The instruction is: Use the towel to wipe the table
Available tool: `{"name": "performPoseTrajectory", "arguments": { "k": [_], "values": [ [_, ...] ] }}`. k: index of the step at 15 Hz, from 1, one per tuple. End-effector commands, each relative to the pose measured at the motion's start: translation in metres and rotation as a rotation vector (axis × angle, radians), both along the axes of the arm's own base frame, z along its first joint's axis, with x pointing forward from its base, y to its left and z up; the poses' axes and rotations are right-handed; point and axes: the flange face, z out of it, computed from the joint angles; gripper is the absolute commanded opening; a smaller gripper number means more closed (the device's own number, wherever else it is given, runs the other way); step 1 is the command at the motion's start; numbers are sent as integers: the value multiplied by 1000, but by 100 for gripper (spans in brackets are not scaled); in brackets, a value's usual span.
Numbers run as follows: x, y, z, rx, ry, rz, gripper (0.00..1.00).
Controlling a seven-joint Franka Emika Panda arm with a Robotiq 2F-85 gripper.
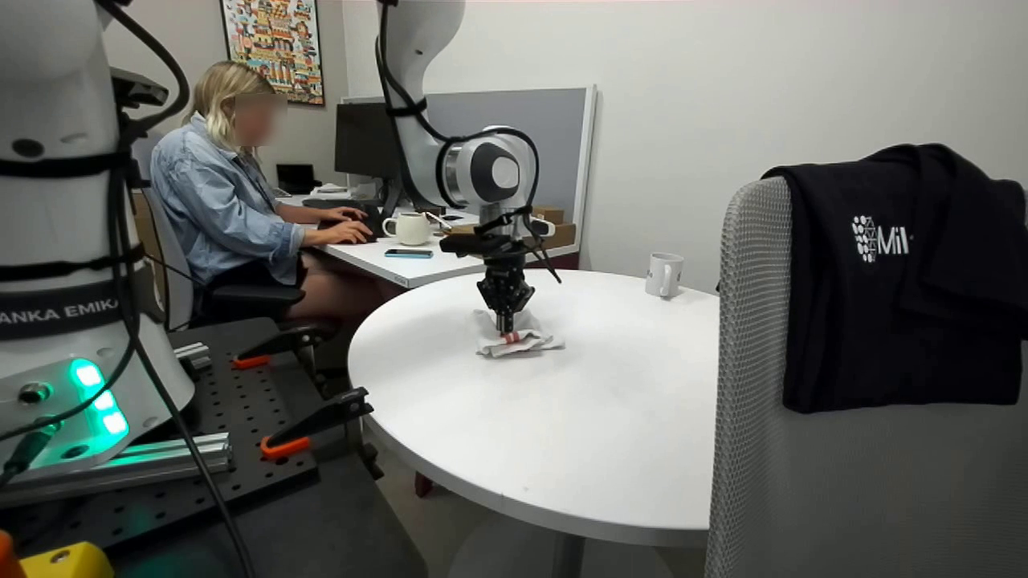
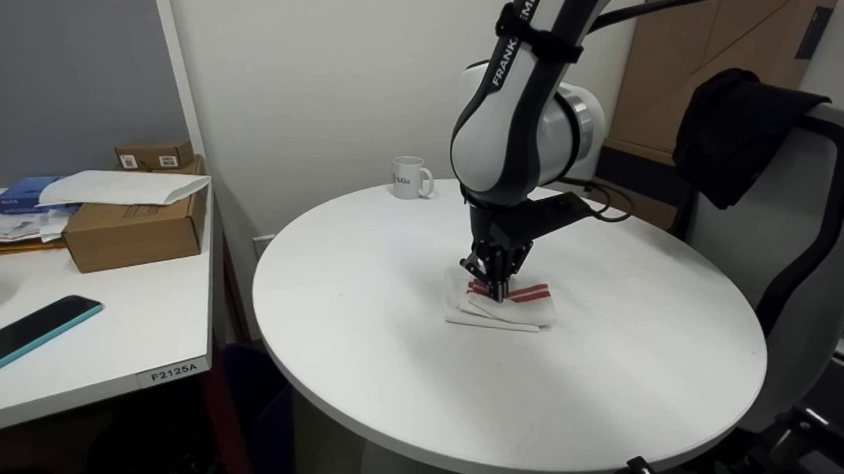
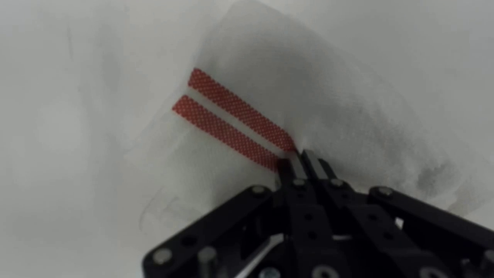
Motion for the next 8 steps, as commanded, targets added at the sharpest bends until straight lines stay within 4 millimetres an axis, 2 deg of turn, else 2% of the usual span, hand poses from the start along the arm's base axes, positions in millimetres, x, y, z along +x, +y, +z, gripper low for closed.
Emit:
{"name": "performPoseTrajectory", "arguments": {
  "k": [1,3,5,8],
  "values": [
    [36,-16,-18,6,-15,-30,4],
    [48,-43,-18,9,-32,-80,4],
    [55,-83,-17,15,-45,-151,3],
    [47,-150,-17,7,-50,-259,4]
  ]
}}
